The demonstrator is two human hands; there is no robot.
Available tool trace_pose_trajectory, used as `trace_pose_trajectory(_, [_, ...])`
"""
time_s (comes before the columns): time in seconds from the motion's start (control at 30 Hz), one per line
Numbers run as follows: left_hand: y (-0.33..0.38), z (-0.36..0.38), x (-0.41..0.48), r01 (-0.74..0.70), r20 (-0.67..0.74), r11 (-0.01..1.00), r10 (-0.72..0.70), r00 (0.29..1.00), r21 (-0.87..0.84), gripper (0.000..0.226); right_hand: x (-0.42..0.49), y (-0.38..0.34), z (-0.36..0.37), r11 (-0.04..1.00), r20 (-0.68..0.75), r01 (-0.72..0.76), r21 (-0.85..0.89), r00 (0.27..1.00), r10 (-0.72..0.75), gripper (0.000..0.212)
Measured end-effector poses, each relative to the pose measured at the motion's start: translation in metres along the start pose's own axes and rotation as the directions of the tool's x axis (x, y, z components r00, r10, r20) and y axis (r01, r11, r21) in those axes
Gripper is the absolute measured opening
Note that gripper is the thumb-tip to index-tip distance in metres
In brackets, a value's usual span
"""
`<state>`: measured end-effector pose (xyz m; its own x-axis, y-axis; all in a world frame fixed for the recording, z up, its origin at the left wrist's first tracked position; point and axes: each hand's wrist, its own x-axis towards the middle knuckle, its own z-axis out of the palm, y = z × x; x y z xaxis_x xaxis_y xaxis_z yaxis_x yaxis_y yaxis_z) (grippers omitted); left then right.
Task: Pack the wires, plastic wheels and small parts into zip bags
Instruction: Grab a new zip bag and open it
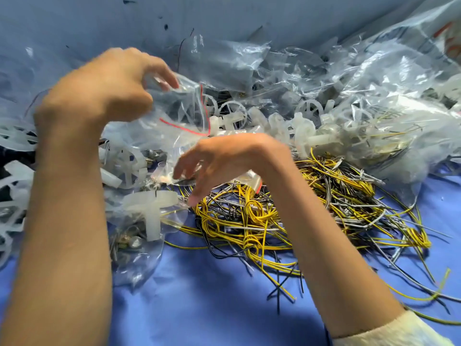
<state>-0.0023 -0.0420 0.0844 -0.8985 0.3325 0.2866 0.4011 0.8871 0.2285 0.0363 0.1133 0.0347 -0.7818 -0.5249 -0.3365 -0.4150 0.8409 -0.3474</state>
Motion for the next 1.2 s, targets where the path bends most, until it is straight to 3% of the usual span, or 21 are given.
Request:
trace_pose_trajectory(0.2, [0.000,0.006,0.001,-0.010,0.149,1.000,0.009,0.989,0.005,0.068,0.030,-0.022,0.027,0.950,0.002,0.104,-0.295,0.994,-0.108,0.028])
trace_pose_trajectory(0.3, [-0.004,0.007,0.001,0.009,0.127,1.000,-0.006,0.992,-0.016,0.066,0.018,-0.021,0.014,0.984,-0.107,0.122,-0.131,0.985,-0.136,0.012])
trace_pose_trajectory(0.4, [-0.007,0.008,-0.001,0.007,0.116,1.000,-0.005,0.993,-0.014,0.064,0.000,-0.015,-0.002,0.989,-0.162,0.133,0.069,0.979,-0.121,0.020])
trace_pose_trajectory(0.53, [-0.007,0.012,-0.004,-0.042,0.203,0.997,0.053,0.978,-0.057,0.055,-0.027,-0.006,-0.016,0.873,-0.244,0.216,0.436,0.963,-0.117,0.021])
trace_pose_trajectory(0.63, [0.002,0.011,-0.006,-0.102,0.227,0.982,0.137,0.964,-0.158,0.029,-0.030,0.001,-0.022,0.849,-0.445,0.302,0.434,0.891,-0.089,0.032])
trace_pose_trajectory(0.73, [0.011,0.009,-0.009,-0.165,0.203,0.966,0.206,0.957,-0.200,0.023,-0.027,0.002,-0.024,0.854,-0.588,0.343,0.391,0.807,-0.055,0.045])
trace_pose_trajectory(0.9, [0.014,0.006,-0.010,-0.207,0.148,0.958,0.238,0.960,-0.199,0.033,-0.031,0.006,-0.026,0.883,-0.643,0.354,0.308,0.762,-0.081,0.034])
trace_pose_trajectory(1.07, [0.011,0.004,-0.009,-0.115,0.099,0.978,0.134,0.986,-0.175,0.075,-0.035,0.019,-0.026,0.891,-0.669,0.296,0.344,0.743,0.011,0.033])
trace_pose_trajectory(1.2, [0.020,0.005,-0.011,-0.142,0.054,0.970,0.156,0.986,-0.197,0.072,-0.034,0.024,-0.027,0.901,-0.676,0.251,0.354,0.734,0.061,0.038])
